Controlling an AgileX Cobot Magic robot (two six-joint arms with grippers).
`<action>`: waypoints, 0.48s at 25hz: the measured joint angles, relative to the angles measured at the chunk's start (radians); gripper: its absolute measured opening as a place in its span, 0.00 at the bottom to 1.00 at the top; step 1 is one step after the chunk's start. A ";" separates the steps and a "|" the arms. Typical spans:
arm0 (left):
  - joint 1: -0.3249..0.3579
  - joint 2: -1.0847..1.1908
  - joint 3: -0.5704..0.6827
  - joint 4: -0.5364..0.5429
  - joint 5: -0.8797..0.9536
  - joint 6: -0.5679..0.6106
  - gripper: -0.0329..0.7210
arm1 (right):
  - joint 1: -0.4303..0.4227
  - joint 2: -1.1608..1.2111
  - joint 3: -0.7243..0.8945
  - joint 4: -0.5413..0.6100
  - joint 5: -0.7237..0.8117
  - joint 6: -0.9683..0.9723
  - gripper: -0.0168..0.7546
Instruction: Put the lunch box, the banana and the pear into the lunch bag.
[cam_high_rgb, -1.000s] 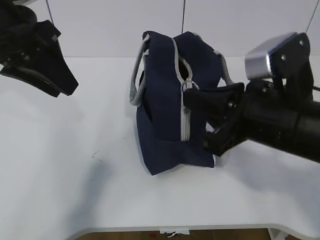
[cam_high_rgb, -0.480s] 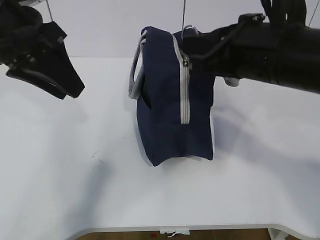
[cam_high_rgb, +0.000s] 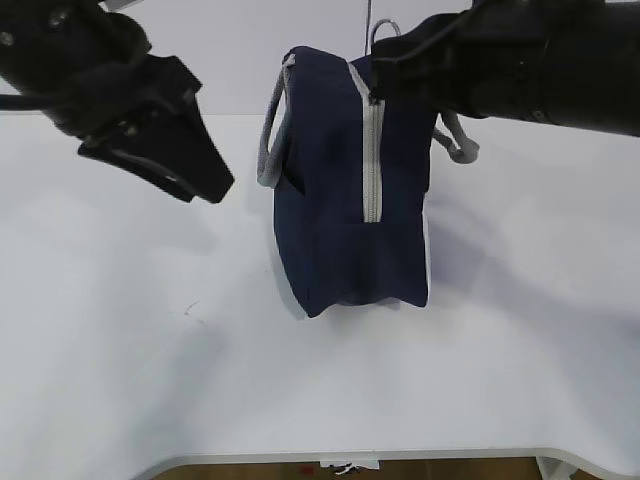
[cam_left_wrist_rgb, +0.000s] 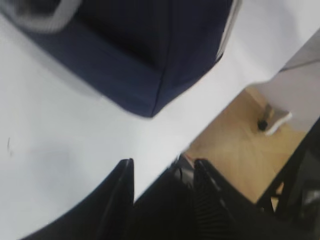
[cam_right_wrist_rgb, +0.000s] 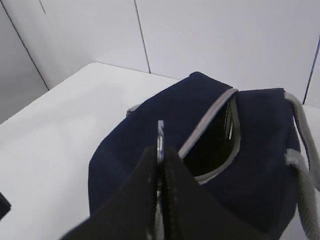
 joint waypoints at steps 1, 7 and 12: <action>0.000 0.000 0.000 0.000 0.000 0.000 0.41 | 0.000 0.000 0.000 0.022 0.007 0.004 0.02; -0.080 0.004 0.000 -0.002 -0.207 0.000 0.62 | 0.000 0.011 -0.004 0.128 0.018 0.008 0.02; -0.091 0.049 0.000 -0.010 -0.245 0.000 0.65 | 0.001 0.011 -0.004 0.201 0.023 0.010 0.02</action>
